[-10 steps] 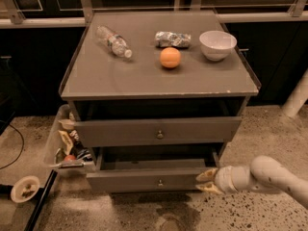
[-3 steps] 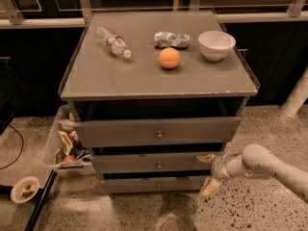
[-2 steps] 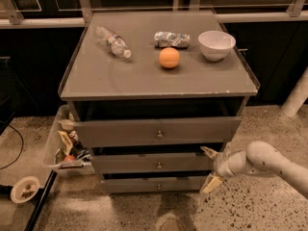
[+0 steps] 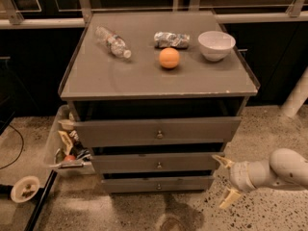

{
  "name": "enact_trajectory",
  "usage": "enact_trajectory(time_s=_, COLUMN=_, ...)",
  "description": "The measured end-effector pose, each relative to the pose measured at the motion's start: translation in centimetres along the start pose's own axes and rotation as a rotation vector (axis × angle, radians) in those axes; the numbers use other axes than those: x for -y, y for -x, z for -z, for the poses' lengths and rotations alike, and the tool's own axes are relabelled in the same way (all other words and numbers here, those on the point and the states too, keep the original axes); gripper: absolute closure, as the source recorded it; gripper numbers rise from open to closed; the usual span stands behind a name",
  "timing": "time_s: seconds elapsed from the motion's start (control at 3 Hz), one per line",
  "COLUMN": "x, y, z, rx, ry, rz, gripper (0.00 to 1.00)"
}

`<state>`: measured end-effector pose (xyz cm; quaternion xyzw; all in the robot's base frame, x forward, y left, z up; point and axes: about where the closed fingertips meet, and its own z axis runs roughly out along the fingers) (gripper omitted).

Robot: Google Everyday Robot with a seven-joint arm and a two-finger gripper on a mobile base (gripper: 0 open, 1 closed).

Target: Close middle drawer

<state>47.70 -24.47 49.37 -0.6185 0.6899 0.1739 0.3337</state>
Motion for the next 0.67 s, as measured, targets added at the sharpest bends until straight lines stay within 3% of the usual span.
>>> enact_trajectory(time_s=0.33, x=-2.70, y=1.03, z=4.01, rx=-0.006, ry=-0.009, rz=0.024, gripper=0.00)
enact_trajectory(time_s=0.67, x=-2.88, y=0.92, z=4.63, rx=-0.011, ry=-0.016, rz=0.023, gripper=0.00)
